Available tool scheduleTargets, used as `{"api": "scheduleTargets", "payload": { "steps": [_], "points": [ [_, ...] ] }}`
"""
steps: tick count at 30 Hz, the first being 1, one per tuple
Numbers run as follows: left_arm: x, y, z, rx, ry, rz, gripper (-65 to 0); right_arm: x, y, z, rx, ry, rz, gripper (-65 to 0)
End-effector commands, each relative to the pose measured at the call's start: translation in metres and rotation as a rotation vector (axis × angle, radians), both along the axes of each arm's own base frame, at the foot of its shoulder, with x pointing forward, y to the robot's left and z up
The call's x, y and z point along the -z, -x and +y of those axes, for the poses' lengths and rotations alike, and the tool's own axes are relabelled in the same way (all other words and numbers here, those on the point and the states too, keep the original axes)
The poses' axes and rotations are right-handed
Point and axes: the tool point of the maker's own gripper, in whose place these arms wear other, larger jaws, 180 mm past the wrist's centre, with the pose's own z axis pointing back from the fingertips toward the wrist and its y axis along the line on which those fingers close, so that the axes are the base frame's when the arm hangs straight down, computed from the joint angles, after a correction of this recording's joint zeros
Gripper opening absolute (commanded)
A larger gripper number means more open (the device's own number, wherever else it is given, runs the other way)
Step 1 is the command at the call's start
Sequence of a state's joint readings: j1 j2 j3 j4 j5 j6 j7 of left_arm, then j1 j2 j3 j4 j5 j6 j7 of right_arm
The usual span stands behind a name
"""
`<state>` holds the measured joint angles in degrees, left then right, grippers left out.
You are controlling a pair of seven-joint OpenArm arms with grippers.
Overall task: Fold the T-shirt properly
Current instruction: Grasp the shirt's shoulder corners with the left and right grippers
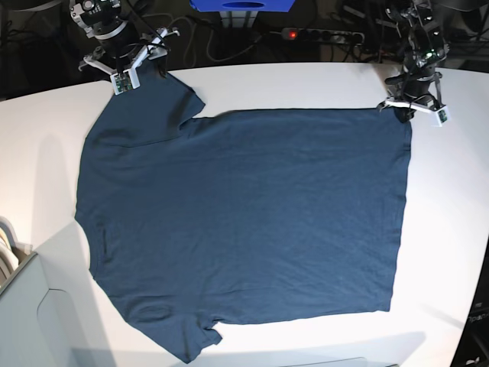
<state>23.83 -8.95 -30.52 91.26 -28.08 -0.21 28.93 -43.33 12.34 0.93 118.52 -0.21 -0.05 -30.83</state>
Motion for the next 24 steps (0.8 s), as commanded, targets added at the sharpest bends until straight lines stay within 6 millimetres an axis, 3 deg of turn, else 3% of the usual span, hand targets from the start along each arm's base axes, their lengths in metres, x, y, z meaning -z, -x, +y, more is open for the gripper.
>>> {"api": "scheduleTargets", "payload": {
  "steps": [1,8,17,24],
  "points": [
    [0.000,0.003,0.000,0.010,-0.004,0.018,-65.0,-0.003,-0.006,-0.001,-0.004,0.001,-0.027,-25.3],
    [0.003,0.009,0.000,0.008,-0.001,0.032,-65.0,0.033,-0.018,-0.021,0.019,0.041,0.023,-25.3],
    [0.003,0.010,0.000,0.006,0.000,0.034,-65.0,0.045,-0.022,-0.052,0.067,0.099,0.045,-25.3],
    [0.005,0.012,0.001,0.001,0.001,0.039,-65.0,0.064,-0.014,-0.053,0.055,0.096,0.098,-26.1]
  ]
}}
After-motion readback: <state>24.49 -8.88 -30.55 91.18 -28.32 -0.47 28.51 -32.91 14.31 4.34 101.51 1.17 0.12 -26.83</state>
